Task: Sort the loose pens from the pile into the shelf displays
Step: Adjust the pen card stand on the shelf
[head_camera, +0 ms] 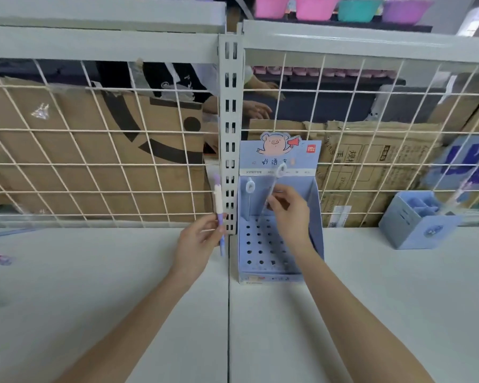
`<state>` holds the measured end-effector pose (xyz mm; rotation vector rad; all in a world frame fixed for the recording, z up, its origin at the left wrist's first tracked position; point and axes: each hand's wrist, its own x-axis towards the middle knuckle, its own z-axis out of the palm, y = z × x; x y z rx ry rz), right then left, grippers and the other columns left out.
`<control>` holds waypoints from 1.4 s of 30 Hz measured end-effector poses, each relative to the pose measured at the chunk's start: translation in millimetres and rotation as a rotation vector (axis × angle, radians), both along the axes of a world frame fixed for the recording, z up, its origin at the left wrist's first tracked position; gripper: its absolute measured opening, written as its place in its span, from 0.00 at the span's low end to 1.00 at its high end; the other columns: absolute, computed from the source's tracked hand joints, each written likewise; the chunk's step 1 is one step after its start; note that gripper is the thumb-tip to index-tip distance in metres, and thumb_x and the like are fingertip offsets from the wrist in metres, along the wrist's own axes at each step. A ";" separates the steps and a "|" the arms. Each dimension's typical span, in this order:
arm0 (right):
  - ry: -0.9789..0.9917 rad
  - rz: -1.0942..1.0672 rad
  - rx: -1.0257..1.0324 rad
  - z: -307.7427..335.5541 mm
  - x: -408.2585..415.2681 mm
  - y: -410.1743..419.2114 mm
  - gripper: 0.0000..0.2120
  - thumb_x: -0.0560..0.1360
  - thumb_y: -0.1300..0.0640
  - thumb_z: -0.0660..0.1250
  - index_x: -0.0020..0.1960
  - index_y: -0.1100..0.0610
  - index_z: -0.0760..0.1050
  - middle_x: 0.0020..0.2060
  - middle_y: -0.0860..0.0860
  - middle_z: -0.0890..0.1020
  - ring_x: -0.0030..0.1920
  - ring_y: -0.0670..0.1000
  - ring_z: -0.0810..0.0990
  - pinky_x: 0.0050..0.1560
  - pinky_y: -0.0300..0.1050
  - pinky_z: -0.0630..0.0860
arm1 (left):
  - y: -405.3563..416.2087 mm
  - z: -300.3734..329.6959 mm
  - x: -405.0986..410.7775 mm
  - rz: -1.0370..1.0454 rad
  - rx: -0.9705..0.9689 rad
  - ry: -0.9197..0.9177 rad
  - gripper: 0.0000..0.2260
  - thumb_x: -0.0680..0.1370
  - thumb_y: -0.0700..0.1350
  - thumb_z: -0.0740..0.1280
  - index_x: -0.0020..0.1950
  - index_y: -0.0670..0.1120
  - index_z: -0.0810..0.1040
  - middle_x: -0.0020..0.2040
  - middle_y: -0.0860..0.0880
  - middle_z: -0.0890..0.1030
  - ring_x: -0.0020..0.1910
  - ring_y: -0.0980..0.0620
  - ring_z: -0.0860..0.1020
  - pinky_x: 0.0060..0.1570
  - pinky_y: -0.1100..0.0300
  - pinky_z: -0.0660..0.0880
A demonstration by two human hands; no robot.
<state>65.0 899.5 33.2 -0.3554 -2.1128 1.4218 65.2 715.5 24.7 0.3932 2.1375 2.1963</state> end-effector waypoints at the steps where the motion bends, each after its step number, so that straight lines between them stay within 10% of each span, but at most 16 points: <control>1: 0.011 -0.002 -0.007 0.0 -1.3 -0.6 0.08 0.77 0.64 0.64 0.55 0.59 0.77 0.43 0.46 0.80 0.43 0.44 0.79 0.42 0.25 0.73 | 0.9 -0.5 -0.5 0.000 -0.003 0.001 0.11 0.76 0.34 0.65 0.48 0.50 0.78 0.45 0.51 0.81 0.38 0.60 0.80 0.43 0.65 0.78; 42: -0.189 0.087 0.157 -17.7 -2.9 -5.6 0.08 0.76 0.62 0.65 0.55 0.60 0.76 0.48 0.53 0.82 0.49 0.49 0.79 0.48 0.35 0.70 | -2.9 -0.9 23.5 0.068 -0.004 -0.069 0.09 0.76 0.35 0.66 0.52 0.46 0.79 0.47 0.50 0.81 0.45 0.49 0.79 0.46 0.63 0.79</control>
